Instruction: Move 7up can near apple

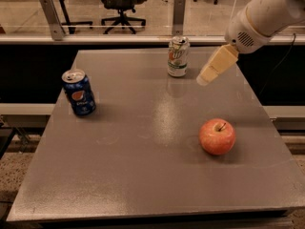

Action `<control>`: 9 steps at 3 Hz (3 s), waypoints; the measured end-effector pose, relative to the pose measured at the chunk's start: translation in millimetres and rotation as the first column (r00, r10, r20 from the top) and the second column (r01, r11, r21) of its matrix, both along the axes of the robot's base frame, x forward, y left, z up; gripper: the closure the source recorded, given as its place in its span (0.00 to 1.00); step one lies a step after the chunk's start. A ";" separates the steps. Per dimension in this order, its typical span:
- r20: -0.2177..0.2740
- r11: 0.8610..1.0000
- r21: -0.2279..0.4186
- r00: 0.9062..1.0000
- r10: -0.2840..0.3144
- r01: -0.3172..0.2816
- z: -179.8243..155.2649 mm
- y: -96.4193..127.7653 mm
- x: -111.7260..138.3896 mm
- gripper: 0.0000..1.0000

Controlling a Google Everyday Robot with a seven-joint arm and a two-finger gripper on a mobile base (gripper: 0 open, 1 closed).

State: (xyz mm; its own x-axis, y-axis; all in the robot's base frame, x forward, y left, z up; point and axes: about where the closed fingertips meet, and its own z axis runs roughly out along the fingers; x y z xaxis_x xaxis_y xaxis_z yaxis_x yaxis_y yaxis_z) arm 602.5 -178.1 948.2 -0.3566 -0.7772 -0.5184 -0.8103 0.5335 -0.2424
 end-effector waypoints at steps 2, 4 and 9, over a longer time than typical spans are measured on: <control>-0.023 0.994 0.076 0.997 -0.074 0.076 -25.2 23.1 56.0 0.00; -0.055 0.986 0.128 0.993 -0.103 0.110 -34.1 41.7 96.8 0.00; -0.076 0.982 0.166 0.994 -0.074 0.086 -46.6 67.2 130.7 0.63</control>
Offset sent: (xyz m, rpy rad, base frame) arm 0.0901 0.0357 -0.0360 0.1266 0.0334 -0.1181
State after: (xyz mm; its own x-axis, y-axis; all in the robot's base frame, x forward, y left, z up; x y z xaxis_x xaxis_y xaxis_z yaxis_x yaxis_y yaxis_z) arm 733.2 -110.9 901.6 -0.4540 -0.6480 -0.6115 -0.7748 0.6260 -0.0882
